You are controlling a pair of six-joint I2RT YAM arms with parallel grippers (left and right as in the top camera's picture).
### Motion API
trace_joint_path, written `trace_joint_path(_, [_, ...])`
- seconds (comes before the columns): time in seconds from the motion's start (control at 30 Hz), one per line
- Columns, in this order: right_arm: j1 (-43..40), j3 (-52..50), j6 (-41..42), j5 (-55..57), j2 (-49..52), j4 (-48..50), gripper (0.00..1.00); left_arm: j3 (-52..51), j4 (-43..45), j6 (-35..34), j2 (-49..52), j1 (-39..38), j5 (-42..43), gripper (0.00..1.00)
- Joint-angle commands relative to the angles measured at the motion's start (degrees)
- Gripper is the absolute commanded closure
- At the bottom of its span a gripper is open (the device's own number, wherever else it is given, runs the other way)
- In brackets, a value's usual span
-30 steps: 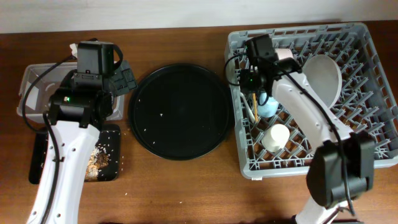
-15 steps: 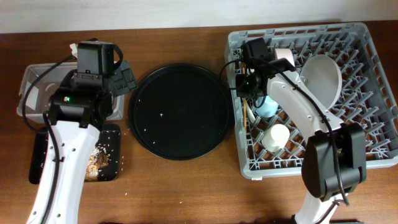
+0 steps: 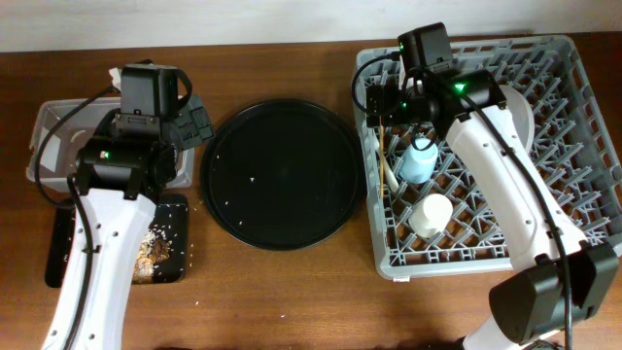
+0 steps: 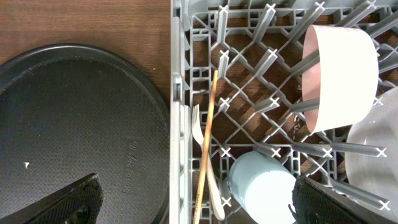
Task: Sort waste into correct bins and load items into the dishwasher rack
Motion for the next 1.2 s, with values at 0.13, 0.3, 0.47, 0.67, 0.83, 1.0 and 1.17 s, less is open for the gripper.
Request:
trace_joint_path(0.13, [-0.07, 0.24, 0.0, -0.11, -3.89, 0.02, 0.01, 0.31, 0.07, -0.52, -0.96, 0.17, -0.61, 0.01])
trace_joint_path(0.3, [-0.22, 0.17, -0.92, 6.49, -31.3, -0.55, 0.01, 0.31, 0.07, -0.52, -0.96, 0.17, -0.61, 0.01])
trace_joint_path(0.47, [-0.22, -8.28, -1.09, 9.2, -55.54, -1.81, 0.01, 0.31, 0.07, -0.52, -0.96, 0.17, -0.61, 0.01])
trace_joint_path(0.67, [-6.51, -55.12, -0.85, 5.33, -92.43, 20.15, 0.01, 0.31, 0.07, -0.52, -0.96, 0.17, -0.61, 0.01])
trace_joint_path(0.83, [-9.18, -85.64, 0.66, 1.62, -101.74, 48.89, 0.01, 0.31, 0.07, -0.52, -0.96, 0.17, -0.61, 0.01])
trace_joint_path(1.0, [-10.8, -97.83, 0.61, 1.77, -101.74, 59.95, 0.01, 0.31, 0.07, -0.52, -0.96, 0.17, -0.61, 0.01])
trace_joint_path(1.17, [-13.75, -99.91, -8.17, 1.55, -101.74, 56.68, 0.01, 0.31, 0.07, -0.52, -0.96, 0.17, -0.61, 0.01])
